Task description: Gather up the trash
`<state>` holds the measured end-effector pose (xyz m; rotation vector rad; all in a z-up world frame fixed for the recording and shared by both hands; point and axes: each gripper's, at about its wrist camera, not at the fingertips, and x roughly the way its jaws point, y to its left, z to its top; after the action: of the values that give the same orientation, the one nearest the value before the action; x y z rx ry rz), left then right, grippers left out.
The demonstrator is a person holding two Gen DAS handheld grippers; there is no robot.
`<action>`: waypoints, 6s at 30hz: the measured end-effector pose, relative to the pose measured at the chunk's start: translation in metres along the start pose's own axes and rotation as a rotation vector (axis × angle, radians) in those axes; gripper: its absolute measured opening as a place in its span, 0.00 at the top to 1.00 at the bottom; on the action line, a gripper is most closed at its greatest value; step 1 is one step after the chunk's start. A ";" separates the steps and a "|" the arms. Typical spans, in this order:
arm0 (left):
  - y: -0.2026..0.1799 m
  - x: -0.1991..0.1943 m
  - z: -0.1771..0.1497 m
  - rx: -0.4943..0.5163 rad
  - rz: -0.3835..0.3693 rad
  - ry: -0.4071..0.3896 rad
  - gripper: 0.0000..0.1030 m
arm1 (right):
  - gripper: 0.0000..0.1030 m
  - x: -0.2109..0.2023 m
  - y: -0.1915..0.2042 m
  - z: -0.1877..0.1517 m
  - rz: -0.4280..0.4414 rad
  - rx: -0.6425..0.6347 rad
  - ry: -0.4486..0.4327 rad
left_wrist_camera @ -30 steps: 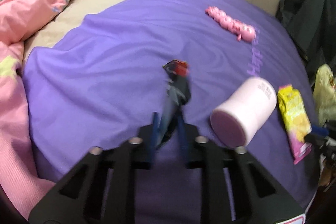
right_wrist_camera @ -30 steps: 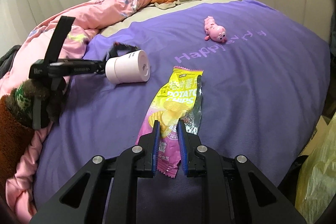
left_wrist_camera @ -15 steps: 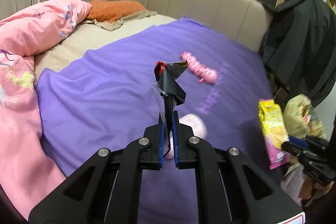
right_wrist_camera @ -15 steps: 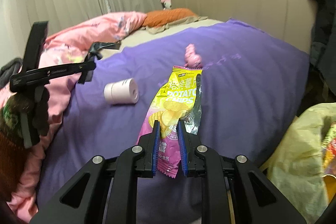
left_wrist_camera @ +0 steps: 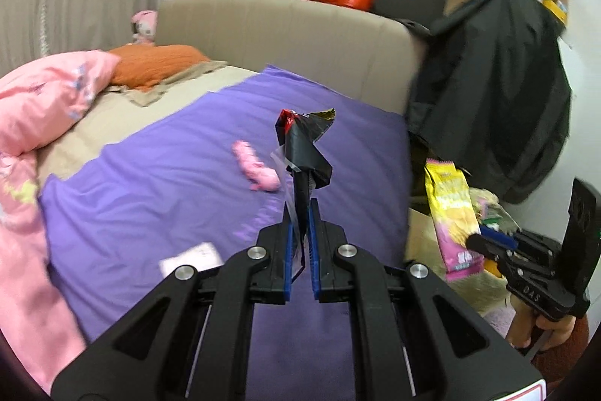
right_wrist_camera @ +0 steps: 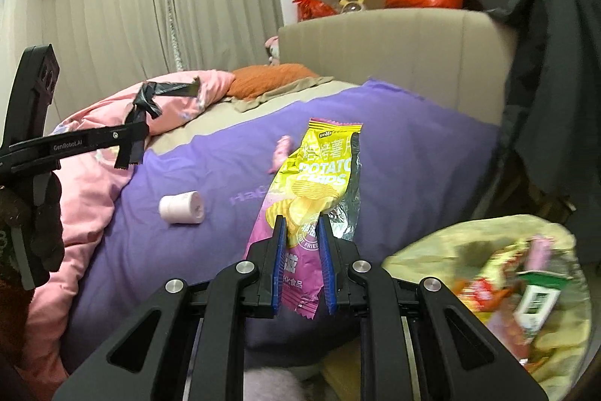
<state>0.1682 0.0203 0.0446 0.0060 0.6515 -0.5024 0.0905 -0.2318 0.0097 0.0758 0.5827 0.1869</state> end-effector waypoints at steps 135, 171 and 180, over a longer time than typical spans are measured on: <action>-0.120 -0.092 -0.144 0.004 0.197 -0.033 0.31 | 0.50 -0.169 -0.006 -0.092 -0.128 0.070 -0.051; -0.117 -0.124 -0.146 0.030 0.228 -0.102 0.31 | 0.50 -0.166 0.035 -0.093 -0.133 0.019 -0.054; -0.116 -0.124 -0.146 0.031 0.227 -0.104 0.31 | 0.50 -0.164 0.037 -0.096 -0.132 0.017 -0.048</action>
<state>-0.0530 -0.0030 0.0175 0.0818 0.5338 -0.2918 -0.1027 -0.2262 0.0229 0.0578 0.5396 0.0521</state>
